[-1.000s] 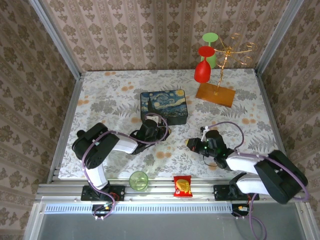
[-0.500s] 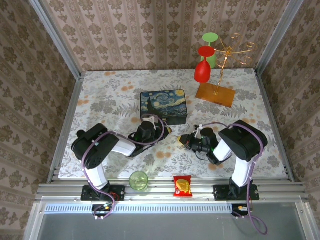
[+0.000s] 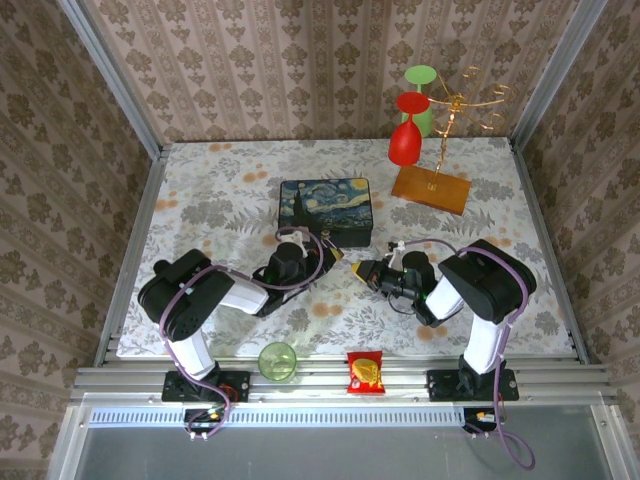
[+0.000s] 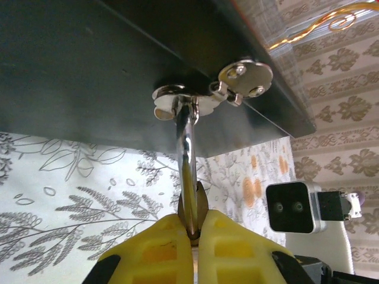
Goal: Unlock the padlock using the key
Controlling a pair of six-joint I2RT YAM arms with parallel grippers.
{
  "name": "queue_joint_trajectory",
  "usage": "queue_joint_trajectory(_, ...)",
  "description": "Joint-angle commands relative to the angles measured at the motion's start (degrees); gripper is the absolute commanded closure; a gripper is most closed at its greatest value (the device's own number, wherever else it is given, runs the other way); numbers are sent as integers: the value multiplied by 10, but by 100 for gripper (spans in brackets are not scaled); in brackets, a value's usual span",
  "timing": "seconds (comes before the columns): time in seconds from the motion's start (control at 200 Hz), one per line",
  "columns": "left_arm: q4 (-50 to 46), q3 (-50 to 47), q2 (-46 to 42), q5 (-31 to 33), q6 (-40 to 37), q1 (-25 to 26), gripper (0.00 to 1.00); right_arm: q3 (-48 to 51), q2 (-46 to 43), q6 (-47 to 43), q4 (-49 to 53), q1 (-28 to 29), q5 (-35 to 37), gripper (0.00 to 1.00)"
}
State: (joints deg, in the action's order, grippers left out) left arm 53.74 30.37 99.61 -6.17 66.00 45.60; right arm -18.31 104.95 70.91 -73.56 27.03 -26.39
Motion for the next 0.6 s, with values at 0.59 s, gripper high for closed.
queue_joint_trajectory(0.59, 120, 2, -1, 8, 52, -5, 100, -7, -27, 18, -21, -7, 0, 100)
